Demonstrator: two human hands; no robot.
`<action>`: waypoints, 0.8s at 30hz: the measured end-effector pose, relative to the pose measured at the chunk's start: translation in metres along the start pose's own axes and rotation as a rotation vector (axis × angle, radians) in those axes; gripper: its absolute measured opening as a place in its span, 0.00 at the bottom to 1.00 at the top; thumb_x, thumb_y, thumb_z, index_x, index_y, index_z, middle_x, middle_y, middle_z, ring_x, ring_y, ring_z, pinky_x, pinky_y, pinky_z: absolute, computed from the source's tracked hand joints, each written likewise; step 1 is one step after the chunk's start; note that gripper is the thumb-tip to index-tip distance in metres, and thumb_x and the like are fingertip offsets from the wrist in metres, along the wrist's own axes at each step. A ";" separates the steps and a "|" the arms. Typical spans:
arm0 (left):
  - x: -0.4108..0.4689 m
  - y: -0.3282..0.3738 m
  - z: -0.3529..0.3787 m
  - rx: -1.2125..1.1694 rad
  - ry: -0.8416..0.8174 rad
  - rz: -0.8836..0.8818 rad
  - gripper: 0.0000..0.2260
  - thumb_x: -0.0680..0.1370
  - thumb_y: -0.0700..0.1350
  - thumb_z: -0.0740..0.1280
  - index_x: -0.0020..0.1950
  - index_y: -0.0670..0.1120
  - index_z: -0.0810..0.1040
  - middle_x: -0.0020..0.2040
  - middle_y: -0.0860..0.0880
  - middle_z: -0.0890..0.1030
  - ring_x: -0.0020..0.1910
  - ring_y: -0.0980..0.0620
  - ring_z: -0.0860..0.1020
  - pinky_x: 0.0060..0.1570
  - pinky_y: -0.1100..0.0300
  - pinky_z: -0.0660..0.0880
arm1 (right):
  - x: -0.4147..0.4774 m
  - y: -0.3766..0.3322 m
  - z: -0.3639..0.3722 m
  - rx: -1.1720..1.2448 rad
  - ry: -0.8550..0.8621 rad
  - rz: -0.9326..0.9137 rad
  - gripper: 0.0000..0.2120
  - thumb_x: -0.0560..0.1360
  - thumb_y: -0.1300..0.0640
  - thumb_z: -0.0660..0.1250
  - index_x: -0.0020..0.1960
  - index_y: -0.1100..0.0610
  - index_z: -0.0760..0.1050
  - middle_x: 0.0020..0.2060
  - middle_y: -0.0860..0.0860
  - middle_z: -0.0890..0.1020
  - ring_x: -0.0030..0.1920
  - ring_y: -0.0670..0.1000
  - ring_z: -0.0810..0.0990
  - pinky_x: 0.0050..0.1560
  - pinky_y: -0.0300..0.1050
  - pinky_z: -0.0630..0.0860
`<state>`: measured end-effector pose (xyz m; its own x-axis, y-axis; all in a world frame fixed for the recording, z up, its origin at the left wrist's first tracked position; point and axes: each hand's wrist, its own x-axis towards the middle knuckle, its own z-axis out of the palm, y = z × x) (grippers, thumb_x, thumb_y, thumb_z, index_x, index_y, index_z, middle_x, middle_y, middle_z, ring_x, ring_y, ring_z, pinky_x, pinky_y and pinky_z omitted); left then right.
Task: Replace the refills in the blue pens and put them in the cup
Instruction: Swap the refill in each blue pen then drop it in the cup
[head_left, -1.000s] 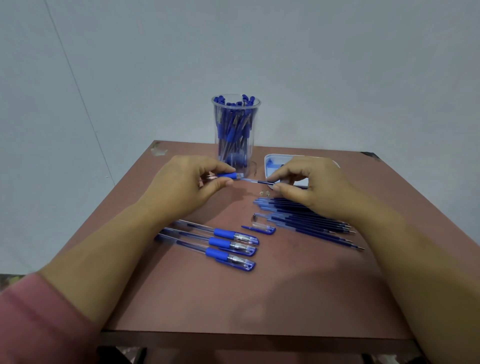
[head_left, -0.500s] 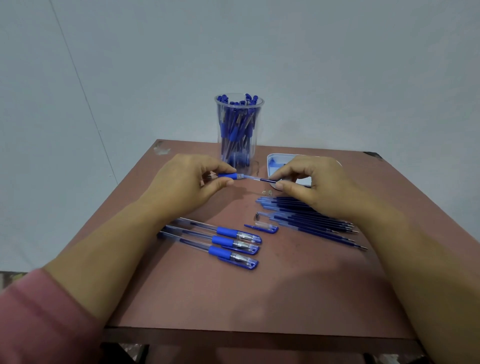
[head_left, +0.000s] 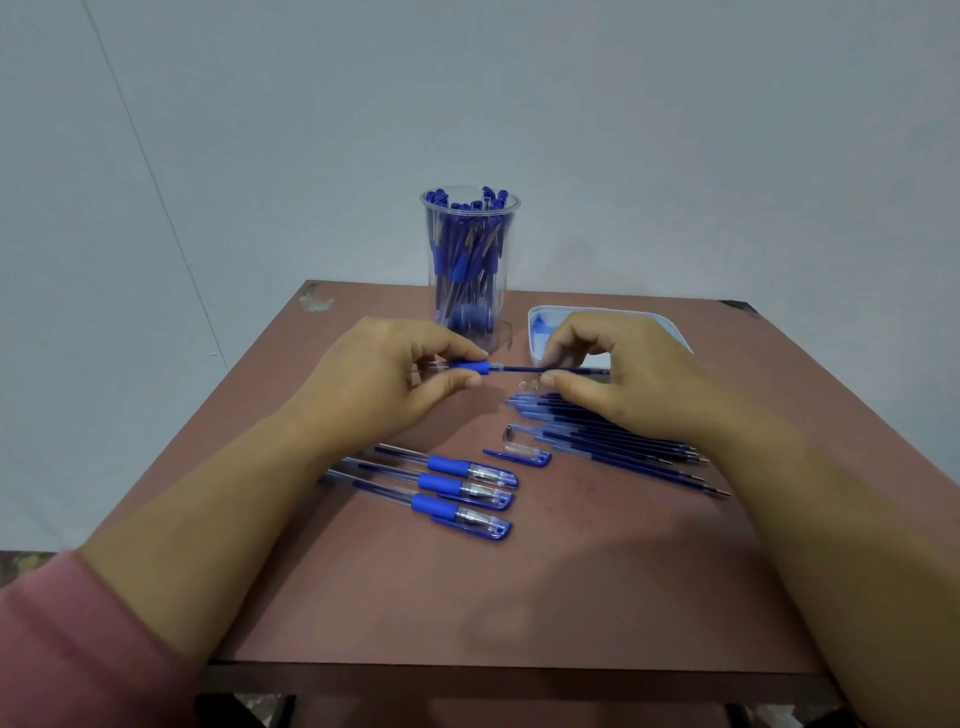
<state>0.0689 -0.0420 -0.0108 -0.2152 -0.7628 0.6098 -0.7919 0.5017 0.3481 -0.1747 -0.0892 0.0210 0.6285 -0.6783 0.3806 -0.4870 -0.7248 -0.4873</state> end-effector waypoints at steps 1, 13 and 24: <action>0.000 0.001 0.001 0.000 -0.007 0.007 0.10 0.73 0.56 0.71 0.53 0.57 0.84 0.39 0.65 0.80 0.36 0.55 0.79 0.37 0.64 0.73 | 0.001 -0.002 0.002 0.007 -0.017 -0.003 0.09 0.73 0.57 0.72 0.43 0.44 0.76 0.41 0.41 0.81 0.45 0.39 0.77 0.48 0.28 0.71; 0.001 0.004 0.002 -0.010 0.008 0.011 0.09 0.73 0.53 0.73 0.53 0.55 0.84 0.42 0.62 0.82 0.37 0.56 0.80 0.39 0.59 0.77 | 0.002 -0.007 0.005 0.011 -0.041 0.010 0.07 0.74 0.57 0.72 0.47 0.45 0.79 0.41 0.41 0.81 0.45 0.38 0.77 0.48 0.27 0.71; 0.000 0.002 0.001 -0.027 0.005 -0.022 0.09 0.73 0.52 0.73 0.53 0.54 0.84 0.43 0.60 0.84 0.39 0.58 0.80 0.41 0.54 0.79 | 0.003 -0.004 0.010 0.011 -0.049 0.016 0.10 0.74 0.56 0.72 0.52 0.44 0.80 0.45 0.42 0.79 0.49 0.40 0.77 0.51 0.28 0.70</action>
<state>0.0669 -0.0417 -0.0111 -0.1947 -0.7717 0.6054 -0.7807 0.4956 0.3807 -0.1655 -0.0874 0.0162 0.6495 -0.6830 0.3341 -0.4907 -0.7122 -0.5020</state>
